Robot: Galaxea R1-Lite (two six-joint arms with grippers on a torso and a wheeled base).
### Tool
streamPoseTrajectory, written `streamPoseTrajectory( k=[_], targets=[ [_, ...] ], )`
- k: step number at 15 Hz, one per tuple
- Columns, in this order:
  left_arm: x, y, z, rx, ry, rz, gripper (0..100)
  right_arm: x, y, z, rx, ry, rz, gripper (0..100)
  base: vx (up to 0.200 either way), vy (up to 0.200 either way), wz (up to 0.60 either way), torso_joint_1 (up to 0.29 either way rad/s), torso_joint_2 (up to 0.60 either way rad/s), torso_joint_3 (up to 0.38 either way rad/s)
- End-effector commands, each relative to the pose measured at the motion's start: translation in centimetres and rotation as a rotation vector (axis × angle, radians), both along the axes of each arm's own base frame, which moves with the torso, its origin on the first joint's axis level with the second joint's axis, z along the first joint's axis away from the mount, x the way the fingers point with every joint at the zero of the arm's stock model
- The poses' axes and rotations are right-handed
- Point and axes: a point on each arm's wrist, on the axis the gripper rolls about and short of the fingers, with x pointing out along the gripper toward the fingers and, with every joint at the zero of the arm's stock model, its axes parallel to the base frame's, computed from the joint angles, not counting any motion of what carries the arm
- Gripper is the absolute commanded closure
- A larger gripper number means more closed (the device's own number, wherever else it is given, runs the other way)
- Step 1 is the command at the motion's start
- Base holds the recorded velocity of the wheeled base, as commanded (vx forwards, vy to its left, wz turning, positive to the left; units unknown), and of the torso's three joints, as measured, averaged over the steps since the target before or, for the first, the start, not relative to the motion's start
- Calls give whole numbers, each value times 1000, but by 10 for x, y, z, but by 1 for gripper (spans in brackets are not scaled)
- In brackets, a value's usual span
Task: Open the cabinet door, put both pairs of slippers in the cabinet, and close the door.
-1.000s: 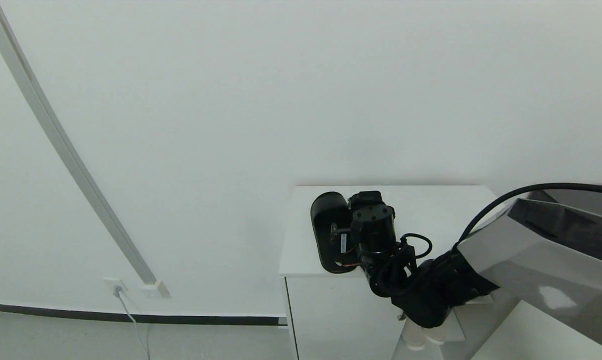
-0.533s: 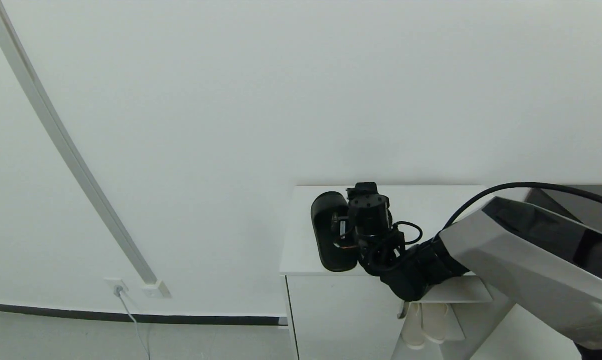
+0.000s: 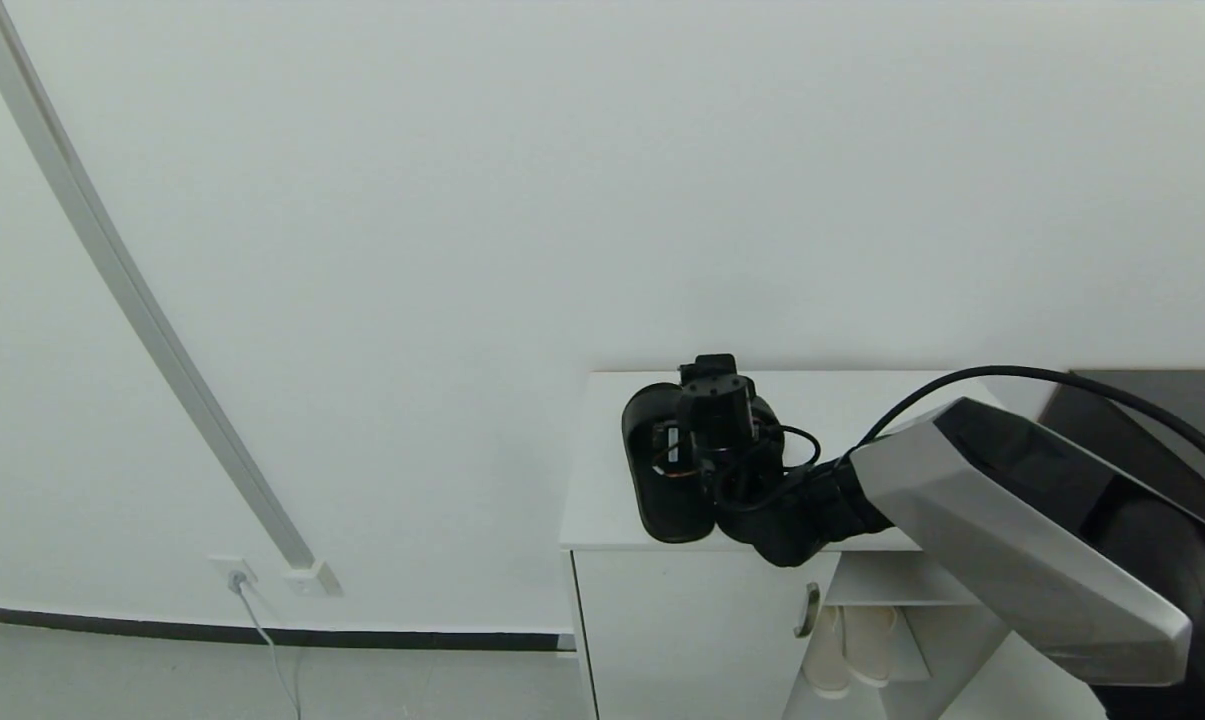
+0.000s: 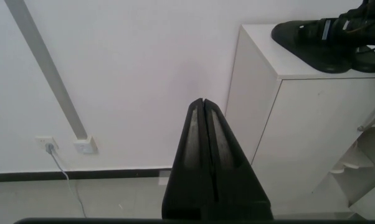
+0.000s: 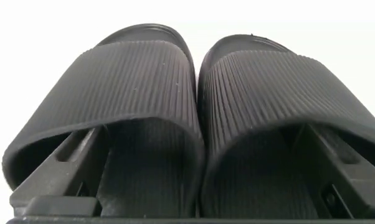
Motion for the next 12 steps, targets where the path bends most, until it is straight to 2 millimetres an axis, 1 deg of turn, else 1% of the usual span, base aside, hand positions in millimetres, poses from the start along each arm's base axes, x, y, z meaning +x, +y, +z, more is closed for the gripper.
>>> streamPoseTrajectory(
  k=[1, 3, 4, 9, 11, 12],
  targets=[
    [0, 0, 0, 0, 0, 0, 100, 8, 2, -7, -3, 3, -8, 0, 0, 0, 0, 0, 0, 0],
    [0, 0, 0, -3, 0, 0, 100, 11, 3, -5, 3, -6, -9, 0, 0, 0, 0, 0, 0, 0],
    [0, 0, 0, -3, 0, 0, 100, 12, 3, -6, -2, 0, -9, 100, 0, 0, 0, 0, 0, 0],
    [0, 0, 0, -3, 0, 0, 100, 12, 1, -4, -3, 3, -14, 100, 0, 0, 0, 0, 0, 0],
    [0, 0, 0, -3, 0, 0, 100, 8, 1, 5, 9, -10, -10, 100, 0, 0, 0, 0, 0, 0],
    [0, 0, 0, -3, 0, 0, 100, 1, -1, 14, 8, -11, -5, 100, 0, 0, 0, 0, 0, 0]
  ],
)
